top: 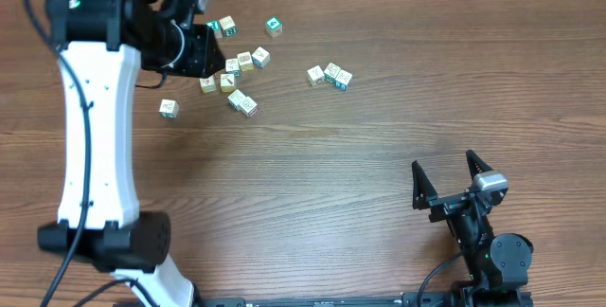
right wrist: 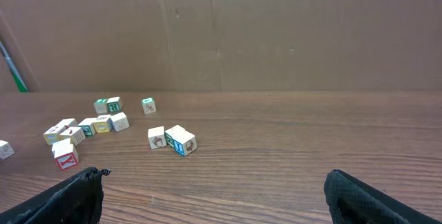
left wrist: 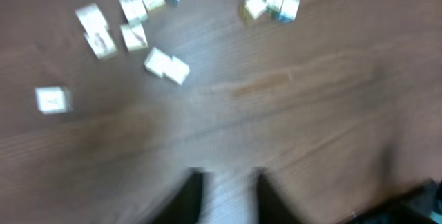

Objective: Form a tower
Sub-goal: 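Reach the left gripper forward over the block cluster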

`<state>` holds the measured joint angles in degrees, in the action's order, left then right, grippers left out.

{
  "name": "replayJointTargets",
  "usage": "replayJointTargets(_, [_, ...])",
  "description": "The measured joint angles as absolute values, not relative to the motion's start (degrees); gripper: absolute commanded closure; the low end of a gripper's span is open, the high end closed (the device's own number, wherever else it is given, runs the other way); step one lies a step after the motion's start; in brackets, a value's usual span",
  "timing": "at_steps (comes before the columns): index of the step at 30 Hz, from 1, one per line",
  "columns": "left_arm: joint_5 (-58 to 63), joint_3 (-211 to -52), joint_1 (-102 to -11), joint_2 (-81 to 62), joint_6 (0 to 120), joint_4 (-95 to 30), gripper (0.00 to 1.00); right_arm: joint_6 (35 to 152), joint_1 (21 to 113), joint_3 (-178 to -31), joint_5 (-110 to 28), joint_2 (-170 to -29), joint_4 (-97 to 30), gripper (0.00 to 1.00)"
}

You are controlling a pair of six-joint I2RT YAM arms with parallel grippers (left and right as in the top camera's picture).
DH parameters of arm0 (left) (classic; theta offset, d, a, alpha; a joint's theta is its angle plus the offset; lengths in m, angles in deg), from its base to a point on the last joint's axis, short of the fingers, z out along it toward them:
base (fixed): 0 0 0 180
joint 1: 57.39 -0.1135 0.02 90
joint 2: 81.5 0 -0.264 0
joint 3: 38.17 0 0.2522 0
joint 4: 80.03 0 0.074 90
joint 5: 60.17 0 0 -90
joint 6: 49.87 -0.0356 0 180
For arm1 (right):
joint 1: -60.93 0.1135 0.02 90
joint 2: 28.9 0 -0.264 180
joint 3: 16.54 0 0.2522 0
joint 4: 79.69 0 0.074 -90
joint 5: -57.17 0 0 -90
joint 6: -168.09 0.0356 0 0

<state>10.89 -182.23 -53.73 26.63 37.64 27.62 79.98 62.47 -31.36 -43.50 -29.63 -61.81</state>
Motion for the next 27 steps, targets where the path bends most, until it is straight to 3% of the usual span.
replayJointTargets(14, [5.6,-181.9,-53.7,38.5,41.9,30.4,0.96,80.0,62.5,-31.4,-43.5,-29.6,-61.8,0.0])
replayJointTargets(27, [20.9,-181.6,-49.2,40.7,57.0,27.1,0.96,80.0,62.5,-31.4,-43.5,-29.6,-61.8,0.0])
